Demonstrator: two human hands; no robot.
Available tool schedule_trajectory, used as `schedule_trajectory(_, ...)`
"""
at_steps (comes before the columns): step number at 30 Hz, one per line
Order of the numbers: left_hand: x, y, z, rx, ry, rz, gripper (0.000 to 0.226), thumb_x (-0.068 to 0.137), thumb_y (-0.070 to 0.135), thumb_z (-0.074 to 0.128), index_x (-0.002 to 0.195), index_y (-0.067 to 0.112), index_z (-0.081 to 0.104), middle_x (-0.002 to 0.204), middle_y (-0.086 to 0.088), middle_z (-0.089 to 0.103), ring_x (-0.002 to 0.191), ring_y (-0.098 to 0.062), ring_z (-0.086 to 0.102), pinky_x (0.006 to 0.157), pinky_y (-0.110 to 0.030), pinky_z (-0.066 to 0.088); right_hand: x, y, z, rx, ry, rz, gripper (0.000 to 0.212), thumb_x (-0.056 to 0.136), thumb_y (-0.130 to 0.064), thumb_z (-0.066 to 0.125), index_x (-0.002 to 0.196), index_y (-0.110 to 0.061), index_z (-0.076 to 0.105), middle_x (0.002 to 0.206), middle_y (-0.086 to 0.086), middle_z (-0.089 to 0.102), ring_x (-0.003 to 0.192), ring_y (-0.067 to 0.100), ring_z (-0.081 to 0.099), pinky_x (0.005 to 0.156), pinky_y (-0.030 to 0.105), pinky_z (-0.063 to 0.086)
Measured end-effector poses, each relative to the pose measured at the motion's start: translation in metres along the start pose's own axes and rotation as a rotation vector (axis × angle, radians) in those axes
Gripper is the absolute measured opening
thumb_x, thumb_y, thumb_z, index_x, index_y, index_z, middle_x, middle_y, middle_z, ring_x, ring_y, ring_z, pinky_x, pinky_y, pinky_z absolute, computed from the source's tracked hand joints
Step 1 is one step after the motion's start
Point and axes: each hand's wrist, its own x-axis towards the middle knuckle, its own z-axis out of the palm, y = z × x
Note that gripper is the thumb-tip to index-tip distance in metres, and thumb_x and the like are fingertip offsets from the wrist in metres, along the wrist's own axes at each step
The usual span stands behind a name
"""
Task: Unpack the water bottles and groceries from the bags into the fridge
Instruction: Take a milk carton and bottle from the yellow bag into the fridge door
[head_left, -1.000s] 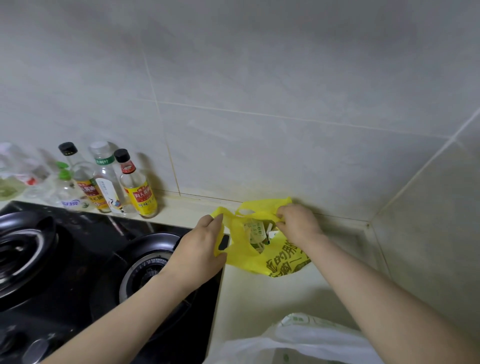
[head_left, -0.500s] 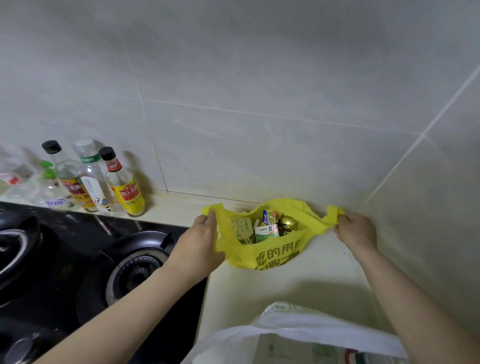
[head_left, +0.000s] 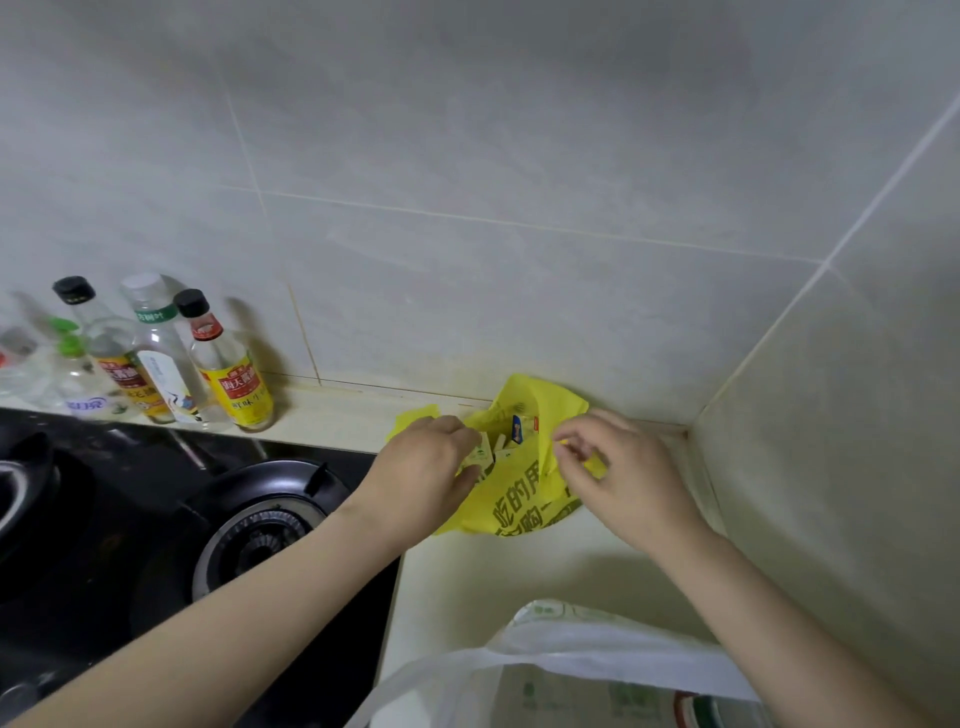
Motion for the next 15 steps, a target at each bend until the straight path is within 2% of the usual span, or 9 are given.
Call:
schedule_trajectory(2,0.007,-0.003,0.008,0.039,-0.096,-0.038,0.026,0.091,0.026,0.052,0.108,0.009,0.062,0.102,-0.008,0.063,0.094,-0.03,0.059,0.075,-0.037,0.049,0.012,-0.001,0.01,-0.056,-0.142,-0.156,0.018,0.086,-0.016,0.058,0.098,-0.018,0.071,0.088,-0.007,0.067,0.083,0.01,0.062,0.075,0.024,0.049)
schedule_trajectory(5,0.009,-0.011,0.021,0.093,-0.27,-0.103,0.028,0.095,0.026,0.047,0.117,0.011,0.056,0.113,-0.008,0.058,0.103,-0.029,0.057,0.083,-0.036,0.046,0.029,0.012,0.032,-0.279,-0.411,-0.309,0.025,0.087,-0.02,0.053,0.105,-0.016,0.07,0.097,0.002,0.07,0.101,0.023,0.061,0.089,0.036,0.049)
schedule_trajectory(8,0.004,-0.019,0.034,0.155,-0.385,-0.115,0.03,0.098,0.028,0.042,0.12,0.012,0.055,0.117,-0.009,0.059,0.107,-0.029,0.056,0.085,-0.036,0.046,0.038,0.031,0.047,-0.553,-0.682,-0.247,0.035,0.093,-0.035,0.048,0.122,-0.02,0.061,0.116,0.006,0.066,0.121,0.026,0.049,0.105,0.037,0.033)
schedule_trajectory(9,0.003,-0.022,0.037,0.169,-0.405,-0.123,0.031,0.099,0.03,0.04,0.118,0.011,0.055,0.115,-0.01,0.06,0.106,-0.03,0.056,0.084,-0.037,0.046,0.04,0.035,0.049,-0.647,-0.737,-0.193,0.039,0.095,-0.039,0.044,0.126,-0.02,0.057,0.119,0.006,0.064,0.122,0.026,0.048,0.104,0.037,0.03)
schedule_trajectory(11,0.002,-0.024,0.04,0.173,-0.418,-0.174,0.035,0.1,0.034,0.037,0.122,0.01,0.049,0.112,-0.011,0.062,0.104,-0.031,0.058,0.079,-0.037,0.046,0.045,0.039,0.048,-0.755,-0.725,-0.061,0.042,0.099,-0.042,0.035,0.127,-0.017,0.053,0.116,0.008,0.065,0.115,0.027,0.055,0.097,0.037,0.031)
schedule_trajectory(13,0.003,-0.023,0.04,0.169,-0.404,-0.247,0.05,0.099,0.041,0.036,0.139,0.01,0.034,0.111,-0.011,0.063,0.104,-0.03,0.059,0.073,-0.034,0.044,0.05,0.042,0.046,-0.822,-0.67,0.043,0.042,0.103,-0.041,0.027,0.119,-0.016,0.057,0.112,0.007,0.067,0.107,0.027,0.06,0.087,0.034,0.034)
schedule_trajectory(15,0.003,-0.022,0.04,0.171,-0.397,-0.287,0.067,0.098,0.046,0.037,0.149,0.009,0.013,0.111,-0.008,0.063,0.102,-0.027,0.06,0.07,-0.033,0.043,0.053,0.046,0.042,-0.904,-0.696,0.098,0.044,0.103,-0.04,0.026,0.109,-0.016,0.063,0.112,0.006,0.067,0.106,0.025,0.061,0.081,0.031,0.036)
